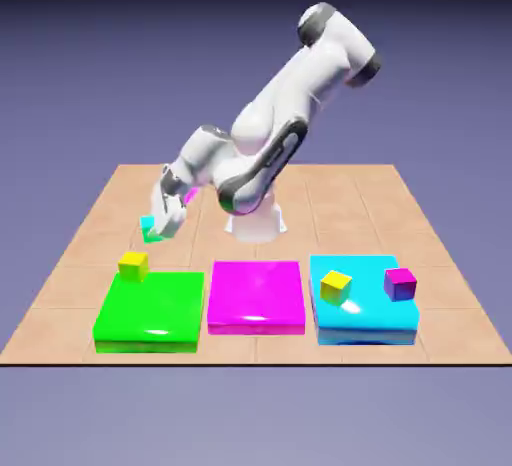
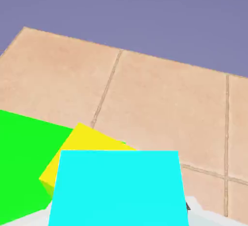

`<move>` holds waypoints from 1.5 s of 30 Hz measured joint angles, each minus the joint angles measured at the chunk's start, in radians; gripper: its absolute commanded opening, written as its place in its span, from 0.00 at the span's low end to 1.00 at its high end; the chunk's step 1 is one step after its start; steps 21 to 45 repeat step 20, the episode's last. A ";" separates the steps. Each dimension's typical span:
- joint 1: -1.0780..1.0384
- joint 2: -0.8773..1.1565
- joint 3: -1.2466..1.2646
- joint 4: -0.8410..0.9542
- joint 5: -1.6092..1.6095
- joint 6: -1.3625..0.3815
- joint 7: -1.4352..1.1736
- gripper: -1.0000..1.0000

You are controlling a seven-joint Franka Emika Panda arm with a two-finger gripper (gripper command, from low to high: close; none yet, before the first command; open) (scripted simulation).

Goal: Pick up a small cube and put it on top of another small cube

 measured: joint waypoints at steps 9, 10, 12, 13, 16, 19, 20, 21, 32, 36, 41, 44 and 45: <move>-0.222 0.096 0.145 0.025 -0.176 0.149 0.112 0.00; -0.259 0.106 0.174 0.028 -0.193 0.166 0.123 0.00; -0.331 0.124 0.232 0.034 -0.226 0.200 0.144 0.00; -0.367 0.134 0.261 0.037 -0.243 0.218 0.155 0.00; -0.476 0.162 0.348 0.045 -0.294 0.269 0.187 0.00; -0.585 0.190 0.434 0.054 -0.345 0.321 0.219 0.00; -0.621 0.199 0.463 0.057 -0.362 0.338 0.229 0.00; -0.621 0.199 0.463 0.057 -0.362 0.338 0.229 0.00; -0.621 0.199 0.463 0.057 -0.362 0.338 0.229 0.00; -0.621 0.199 0.463 0.057 -0.362 0.338 0.229 0.00; -0.621 0.199 0.463 0.057 -0.362 0.338 0.229 0.00; -0.621 0.199 0.463 0.057 -0.362 0.338 0.229 0.00; -0.621 0.199 0.463 0.057 -0.362 0.338 0.229 0.00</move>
